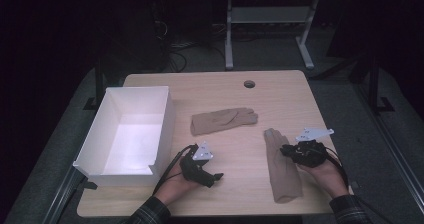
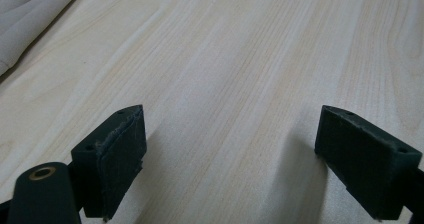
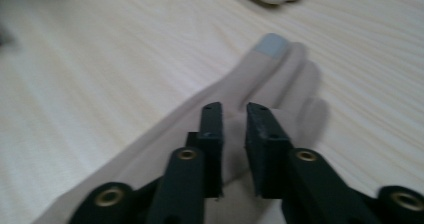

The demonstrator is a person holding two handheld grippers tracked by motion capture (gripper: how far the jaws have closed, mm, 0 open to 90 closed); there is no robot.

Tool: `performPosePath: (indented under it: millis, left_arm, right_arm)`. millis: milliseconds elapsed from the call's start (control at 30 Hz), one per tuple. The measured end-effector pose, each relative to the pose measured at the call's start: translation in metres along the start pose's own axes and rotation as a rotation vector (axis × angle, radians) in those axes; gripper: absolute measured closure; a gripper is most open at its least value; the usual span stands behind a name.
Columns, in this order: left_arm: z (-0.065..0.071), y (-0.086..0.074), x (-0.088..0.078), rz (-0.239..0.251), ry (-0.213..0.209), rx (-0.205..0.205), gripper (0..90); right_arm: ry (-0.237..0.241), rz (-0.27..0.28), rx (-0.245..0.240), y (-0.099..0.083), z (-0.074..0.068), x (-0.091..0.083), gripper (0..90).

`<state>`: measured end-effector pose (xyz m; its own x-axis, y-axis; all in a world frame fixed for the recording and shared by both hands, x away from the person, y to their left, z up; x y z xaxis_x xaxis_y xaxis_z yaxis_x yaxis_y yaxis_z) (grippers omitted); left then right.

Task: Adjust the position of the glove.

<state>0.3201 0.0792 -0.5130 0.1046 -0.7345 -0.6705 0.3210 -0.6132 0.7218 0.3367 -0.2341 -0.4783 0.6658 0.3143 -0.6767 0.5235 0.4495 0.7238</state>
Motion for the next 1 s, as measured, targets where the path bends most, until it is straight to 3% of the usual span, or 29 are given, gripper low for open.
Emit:
performPosePath:
  millis: [67,267,333,400,433,467,567,833,1000]
  left_arm:
    - [0.0,0.0,0.0,-0.001,0.0,0.0,12.4]
    - [0.0,0.0,0.0,0.0,0.0,0.0,12.4]
    - [0.0,0.0,0.0,0.0,-0.001,-0.003,12.4]
    - [0.0,0.0,0.0,-0.001,-0.001,-0.003,12.4]
    - [0.0,0.0,0.0,-0.003,-0.001,-0.002,12.4]
    - [0.0,0.0,0.0,-0.001,-0.002,-0.004,12.4]
    - [0.0,0.0,0.0,-0.003,-0.002,-0.004,12.3]
    - [0.0,0.0,0.0,-0.003,-0.001,-0.005,12.3]
    - [0.0,0.001,0.0,-0.003,0.001,-0.006,12.8]
  right_arm:
    - [-0.01,0.0,0.011,-0.001,0.004,0.001,72.0]
    - [-0.086,0.005,0.092,-0.01,0.033,0.01,49.7]
    - [-0.141,-0.003,0.126,-0.014,0.048,0.017,38.5]
    - [-0.163,-0.008,0.137,-0.016,0.053,0.019,34.8]
    - [-0.201,-0.011,0.165,-0.018,0.06,0.024,25.4]
    - [-0.201,-0.011,0.165,-0.018,0.06,0.024,25.4]
    - [-0.239,-0.028,0.187,-0.021,0.066,0.03,13.4]
    - [-0.305,-0.053,0.212,-0.03,0.078,0.035,8.9]
    - [-0.301,-0.054,0.223,-0.036,0.084,0.037,8.3]
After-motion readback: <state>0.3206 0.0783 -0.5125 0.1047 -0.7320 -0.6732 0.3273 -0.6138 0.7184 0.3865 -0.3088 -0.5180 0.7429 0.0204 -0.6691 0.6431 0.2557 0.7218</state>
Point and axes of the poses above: each handheld gripper's, and its own axes: x roughly forward along the jaws, y roughly out of its top, z roughly to its right, the point moved 5 cm from there along x, roughly forward along the jaws, and after that the axes turned 14 degrees about -y, right-handed, at the moved point
